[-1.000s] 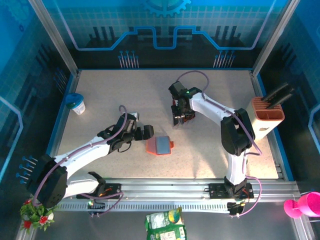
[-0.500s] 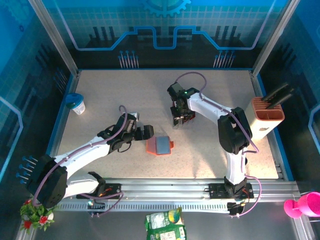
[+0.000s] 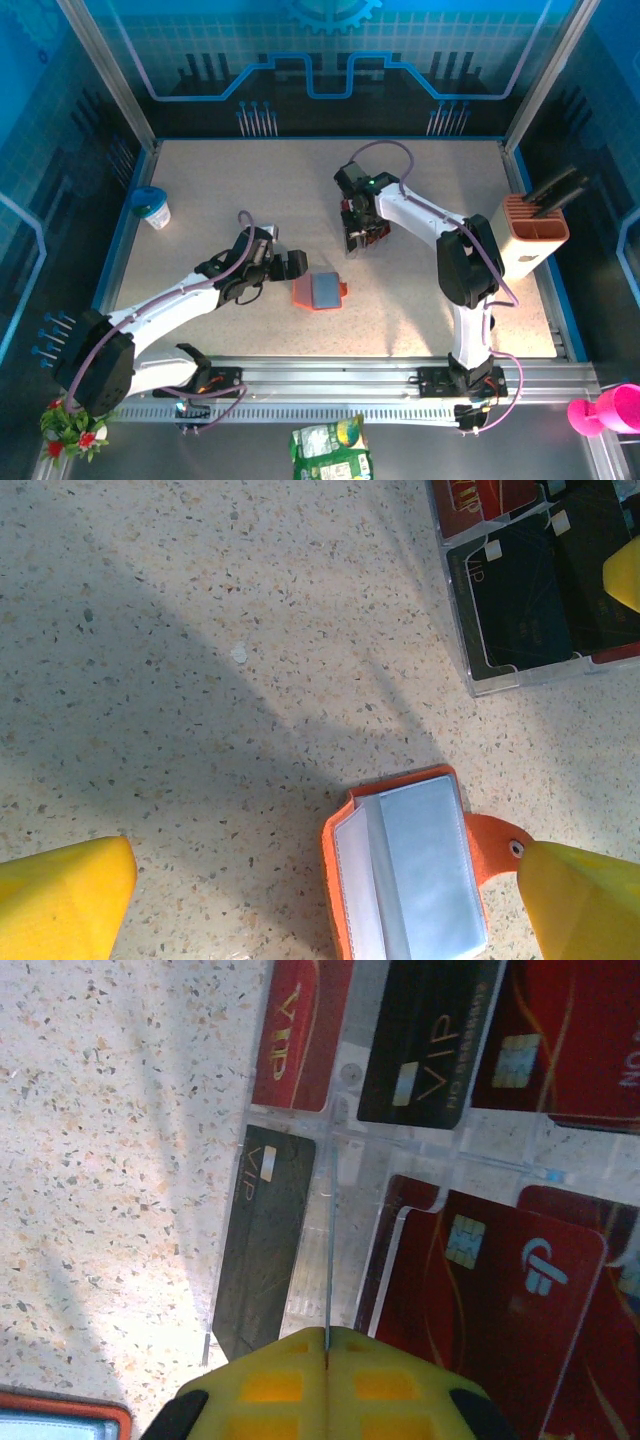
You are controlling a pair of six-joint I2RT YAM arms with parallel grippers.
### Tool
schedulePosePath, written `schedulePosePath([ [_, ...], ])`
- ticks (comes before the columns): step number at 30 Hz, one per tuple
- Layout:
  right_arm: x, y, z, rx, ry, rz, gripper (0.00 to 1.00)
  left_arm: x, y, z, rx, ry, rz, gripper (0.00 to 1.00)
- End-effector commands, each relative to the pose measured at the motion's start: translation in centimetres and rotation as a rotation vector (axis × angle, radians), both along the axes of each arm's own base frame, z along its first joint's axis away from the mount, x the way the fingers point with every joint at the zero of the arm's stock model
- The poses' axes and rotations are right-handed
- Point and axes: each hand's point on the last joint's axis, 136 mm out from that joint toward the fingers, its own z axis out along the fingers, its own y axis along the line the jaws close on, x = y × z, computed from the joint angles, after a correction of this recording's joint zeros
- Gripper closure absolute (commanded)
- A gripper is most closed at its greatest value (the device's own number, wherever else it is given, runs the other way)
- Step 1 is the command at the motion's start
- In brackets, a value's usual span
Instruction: Put the credit cards into the card holder
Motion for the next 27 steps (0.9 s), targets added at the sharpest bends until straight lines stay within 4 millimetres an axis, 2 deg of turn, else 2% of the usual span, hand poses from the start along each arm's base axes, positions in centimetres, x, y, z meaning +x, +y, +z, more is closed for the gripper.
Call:
schedulePosePath([
  [1,0.0,0.4,2.6,0.020,-0.037,0.020,1.00,-0.4,-0.5,0.1,0.001,-0.005,-0.043,0.01],
  [11,-0.9,1.4,8.0,0.130,-0.124,0.046,1.00,-1.3,-1.8,1.6,0.021,-0.009,-0.143,0.01],
  [14,-1.7,2.3,9.4,0.191,-0.147,0.060,1.00,-2.1,-2.1,1.3,0.095,-0.010,-0.177,0.01],
  [18,-3.7,4.3,10.9,0.299,-0.182,0.095,1.00,-2.9,-1.4,0.0,0.187,0.001,-0.170,0.01],
  [21,-5.7,6.0,10.9,0.409,-0.195,0.112,1.00,-3.4,-0.8,-1.2,0.245,0.015,-0.154,0.01],
  [27,-9.3,8.6,8.9,0.685,-0.197,0.091,1.00,-4.0,0.5,-3.8,0.315,0.062,-0.105,0.01],
])
